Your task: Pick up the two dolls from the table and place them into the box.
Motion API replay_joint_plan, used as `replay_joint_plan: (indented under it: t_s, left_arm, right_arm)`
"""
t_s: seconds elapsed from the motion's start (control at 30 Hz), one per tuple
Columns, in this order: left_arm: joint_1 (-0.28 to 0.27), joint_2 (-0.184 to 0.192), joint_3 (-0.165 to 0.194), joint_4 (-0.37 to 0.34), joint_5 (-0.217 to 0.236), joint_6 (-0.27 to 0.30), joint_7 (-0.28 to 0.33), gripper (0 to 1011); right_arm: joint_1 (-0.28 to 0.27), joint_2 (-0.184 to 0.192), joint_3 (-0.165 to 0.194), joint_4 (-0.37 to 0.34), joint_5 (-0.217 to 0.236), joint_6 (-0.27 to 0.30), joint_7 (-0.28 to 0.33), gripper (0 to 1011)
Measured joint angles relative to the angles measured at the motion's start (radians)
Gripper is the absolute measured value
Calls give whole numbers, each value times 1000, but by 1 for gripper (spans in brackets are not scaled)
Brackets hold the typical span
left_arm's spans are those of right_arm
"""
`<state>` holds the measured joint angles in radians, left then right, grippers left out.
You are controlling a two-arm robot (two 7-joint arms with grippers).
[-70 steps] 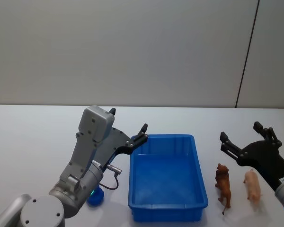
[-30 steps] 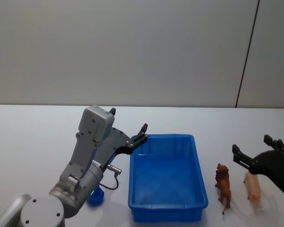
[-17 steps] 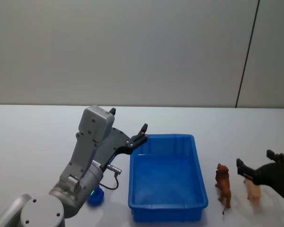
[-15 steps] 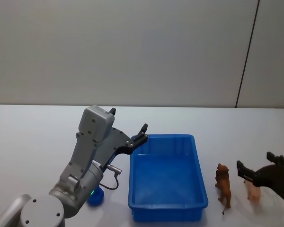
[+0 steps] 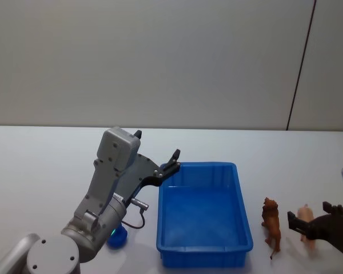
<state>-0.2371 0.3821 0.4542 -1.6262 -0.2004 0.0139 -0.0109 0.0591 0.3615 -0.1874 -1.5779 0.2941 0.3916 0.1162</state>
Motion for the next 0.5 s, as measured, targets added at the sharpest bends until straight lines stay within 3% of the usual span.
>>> replay_joint_plan:
  t_s: [0.5]
  left_arm:
    - [0, 0, 0, 0, 0, 0, 0, 1002]
  right_arm:
    - [11, -14, -2, 42, 5, 73, -22, 1001]
